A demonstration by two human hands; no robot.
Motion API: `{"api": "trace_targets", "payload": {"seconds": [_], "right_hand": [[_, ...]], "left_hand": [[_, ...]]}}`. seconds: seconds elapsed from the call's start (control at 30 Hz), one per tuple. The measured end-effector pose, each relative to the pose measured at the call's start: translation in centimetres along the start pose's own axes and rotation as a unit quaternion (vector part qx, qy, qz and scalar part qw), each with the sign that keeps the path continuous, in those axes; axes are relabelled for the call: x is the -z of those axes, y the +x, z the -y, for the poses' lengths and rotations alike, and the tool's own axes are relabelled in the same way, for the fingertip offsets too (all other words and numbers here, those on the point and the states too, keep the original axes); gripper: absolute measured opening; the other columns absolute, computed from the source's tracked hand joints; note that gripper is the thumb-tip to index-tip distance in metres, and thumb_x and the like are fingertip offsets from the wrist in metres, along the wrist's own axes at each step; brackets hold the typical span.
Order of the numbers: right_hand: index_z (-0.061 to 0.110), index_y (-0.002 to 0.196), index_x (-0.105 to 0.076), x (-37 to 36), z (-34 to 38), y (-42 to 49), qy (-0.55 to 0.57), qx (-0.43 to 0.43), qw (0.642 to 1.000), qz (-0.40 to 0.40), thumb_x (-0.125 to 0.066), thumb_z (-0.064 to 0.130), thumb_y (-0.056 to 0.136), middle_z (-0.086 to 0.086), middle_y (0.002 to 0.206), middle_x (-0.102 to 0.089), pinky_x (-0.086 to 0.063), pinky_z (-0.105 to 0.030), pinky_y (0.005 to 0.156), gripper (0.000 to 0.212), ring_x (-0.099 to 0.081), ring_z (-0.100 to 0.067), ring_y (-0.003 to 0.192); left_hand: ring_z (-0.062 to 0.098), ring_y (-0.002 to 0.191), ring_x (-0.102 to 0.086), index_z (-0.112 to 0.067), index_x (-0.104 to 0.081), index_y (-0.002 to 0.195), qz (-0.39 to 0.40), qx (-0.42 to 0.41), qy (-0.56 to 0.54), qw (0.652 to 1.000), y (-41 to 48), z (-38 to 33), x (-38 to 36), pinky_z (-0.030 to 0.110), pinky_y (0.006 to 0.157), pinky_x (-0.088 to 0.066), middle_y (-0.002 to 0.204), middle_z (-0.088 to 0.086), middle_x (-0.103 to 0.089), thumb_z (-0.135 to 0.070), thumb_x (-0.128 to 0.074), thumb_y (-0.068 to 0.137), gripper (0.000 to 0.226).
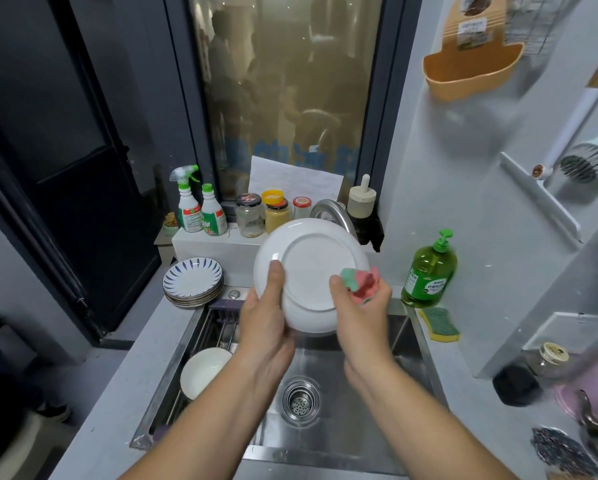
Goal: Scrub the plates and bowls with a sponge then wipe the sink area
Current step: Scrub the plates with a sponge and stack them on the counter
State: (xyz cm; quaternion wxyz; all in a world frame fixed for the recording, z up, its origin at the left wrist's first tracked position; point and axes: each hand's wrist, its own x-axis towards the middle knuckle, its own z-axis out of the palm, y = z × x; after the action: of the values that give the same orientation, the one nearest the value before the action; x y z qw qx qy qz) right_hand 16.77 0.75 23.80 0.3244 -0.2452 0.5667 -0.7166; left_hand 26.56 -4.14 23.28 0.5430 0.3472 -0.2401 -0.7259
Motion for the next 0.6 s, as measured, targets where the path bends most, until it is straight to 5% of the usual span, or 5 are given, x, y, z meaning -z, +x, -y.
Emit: {"api": "trace_targets", "payload": {"seconds": [0.17,0.37,0.43,0.6], "right_hand": [[0.025,0.123,-0.057,3.6,2.0,3.6,-0.151,-0.015,0.98,0.127,-0.076,0.013,0.086,0.007,0.112,-0.07,-0.051,-0.026,0.091,0.044,-0.068,-0.009,0.103],[0.028,0.129,-0.063,5.8,5.7,4.8,-0.268,-0.043,0.889,0.37,-0.081,0.006,0.08,0.01,0.12,-0.071,-0.056,-0.029,0.09,0.057,-0.071,-0.011,0.103],[0.029,0.128,-0.062,5.3,5.8,4.3,-0.295,-0.03,0.876,0.38,-0.078,0.004,0.081,0.01,0.114,-0.072,-0.054,-0.016,0.076,0.055,-0.072,-0.003,0.094],[0.037,0.128,-0.058,5.0,3.8,3.5,-0.247,0.027,0.937,0.247,-0.074,0.015,0.088,0.019,0.111,-0.068,-0.045,-0.002,0.07,0.048,-0.063,0.018,0.086]], "left_hand": [[0.03,0.091,-0.076,-0.004,-0.065,0.126,0.098,0.083,0.112,0.985,0.2,-1.2,2.7,0.04,0.067,-0.064,0.114,0.02,-0.076,-0.011,-0.078,0.075,0.053],[0.026,0.075,-0.07,-0.006,-0.066,0.103,0.19,0.163,0.29,0.924,2.4,-3.8,3.7,0.033,0.069,-0.058,0.091,0.015,-0.074,-0.022,-0.087,0.068,0.044],[0.026,0.073,-0.072,-0.006,-0.07,0.098,0.19,0.159,0.291,0.924,2.4,-3.6,3.2,0.033,0.068,-0.062,0.09,0.016,-0.075,-0.016,-0.083,0.07,0.033],[0.031,0.079,-0.072,0.008,-0.062,0.125,0.086,0.081,0.226,0.967,2.9,-1.8,3.0,0.039,0.076,-0.061,0.098,0.022,-0.075,-0.015,-0.091,0.065,0.07]]}}
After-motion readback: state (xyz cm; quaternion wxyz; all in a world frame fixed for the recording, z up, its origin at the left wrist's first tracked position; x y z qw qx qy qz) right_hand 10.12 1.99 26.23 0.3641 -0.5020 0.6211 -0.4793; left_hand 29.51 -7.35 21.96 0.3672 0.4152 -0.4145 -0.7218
